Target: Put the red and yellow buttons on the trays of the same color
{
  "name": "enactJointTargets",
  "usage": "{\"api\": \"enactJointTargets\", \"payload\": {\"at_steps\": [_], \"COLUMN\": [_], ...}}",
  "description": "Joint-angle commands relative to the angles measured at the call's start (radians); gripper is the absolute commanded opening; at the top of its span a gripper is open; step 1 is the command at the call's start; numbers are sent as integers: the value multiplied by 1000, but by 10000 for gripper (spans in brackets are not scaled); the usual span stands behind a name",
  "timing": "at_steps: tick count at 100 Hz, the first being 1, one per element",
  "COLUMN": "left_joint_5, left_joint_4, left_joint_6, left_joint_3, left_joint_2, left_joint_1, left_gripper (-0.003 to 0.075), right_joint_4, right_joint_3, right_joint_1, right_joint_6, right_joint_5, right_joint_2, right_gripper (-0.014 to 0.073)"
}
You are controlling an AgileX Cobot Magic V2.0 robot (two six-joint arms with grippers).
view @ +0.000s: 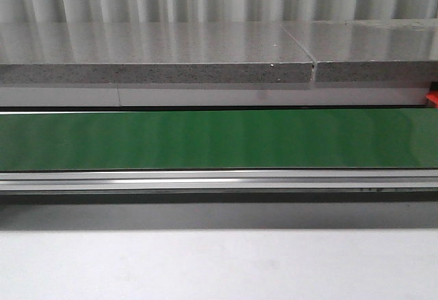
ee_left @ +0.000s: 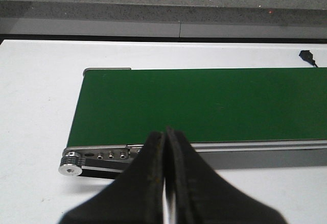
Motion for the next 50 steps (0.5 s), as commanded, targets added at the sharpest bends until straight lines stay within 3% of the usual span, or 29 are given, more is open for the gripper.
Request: {"api": "enactJointTargets", "payload": {"at_steps": [1, 50], "left_joint_5": [-72, -72], "left_joint_4": [-19, -19], "left_joint_6": [-3, -3], "left_joint_3": [-27, -27], "left_joint_2": [8, 8], "left_joint_1": [-6, -6], "left_gripper": [-21, -21], "right_joint_4": [-10, 0], "right_joint_3": [4, 43], "right_joint_1": [-23, 2], "right_joint_6": [5, 4], "right_joint_5": [-89, -130], "right_joint_2": [-2, 101], "right_gripper": [-8, -8]}}
